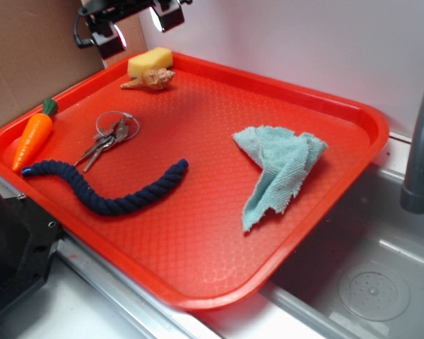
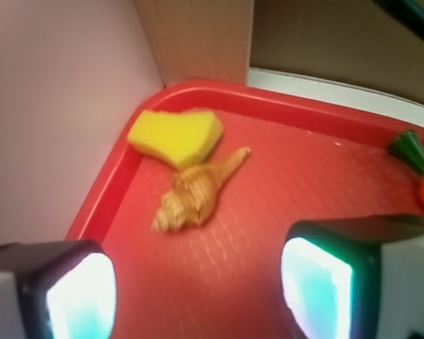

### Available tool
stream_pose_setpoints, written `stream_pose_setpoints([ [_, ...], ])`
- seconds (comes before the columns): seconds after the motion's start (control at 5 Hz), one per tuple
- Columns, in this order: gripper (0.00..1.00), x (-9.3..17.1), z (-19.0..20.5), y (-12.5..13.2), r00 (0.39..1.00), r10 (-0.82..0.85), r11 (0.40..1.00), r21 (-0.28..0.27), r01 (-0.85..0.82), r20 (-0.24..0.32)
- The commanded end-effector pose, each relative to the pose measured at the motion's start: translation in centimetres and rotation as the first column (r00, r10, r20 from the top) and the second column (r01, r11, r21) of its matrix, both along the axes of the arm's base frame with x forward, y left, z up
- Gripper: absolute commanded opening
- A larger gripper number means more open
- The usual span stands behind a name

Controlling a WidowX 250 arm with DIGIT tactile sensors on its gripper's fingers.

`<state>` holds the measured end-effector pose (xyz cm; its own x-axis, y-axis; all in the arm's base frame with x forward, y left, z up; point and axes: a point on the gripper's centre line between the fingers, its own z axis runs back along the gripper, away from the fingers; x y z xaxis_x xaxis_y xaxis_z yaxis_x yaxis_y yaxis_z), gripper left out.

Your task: Grab the shell.

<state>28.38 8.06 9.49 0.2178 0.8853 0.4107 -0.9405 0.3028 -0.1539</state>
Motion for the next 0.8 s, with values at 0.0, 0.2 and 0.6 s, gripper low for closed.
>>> stream_pose_setpoints([
  [0.0,1.00,1.8,-1.0,3.8,0.992,0.117,0.990,0.070,-0.120,0.040],
  [0.2,1.00,2.1,-2.2,4.3,0.989,0.145,0.985,0.094,-0.147,0.020],
  [0.6,1.00,2.5,-5.4,4.7,0.985,0.166,0.979,0.130,-0.160,-0.043],
])
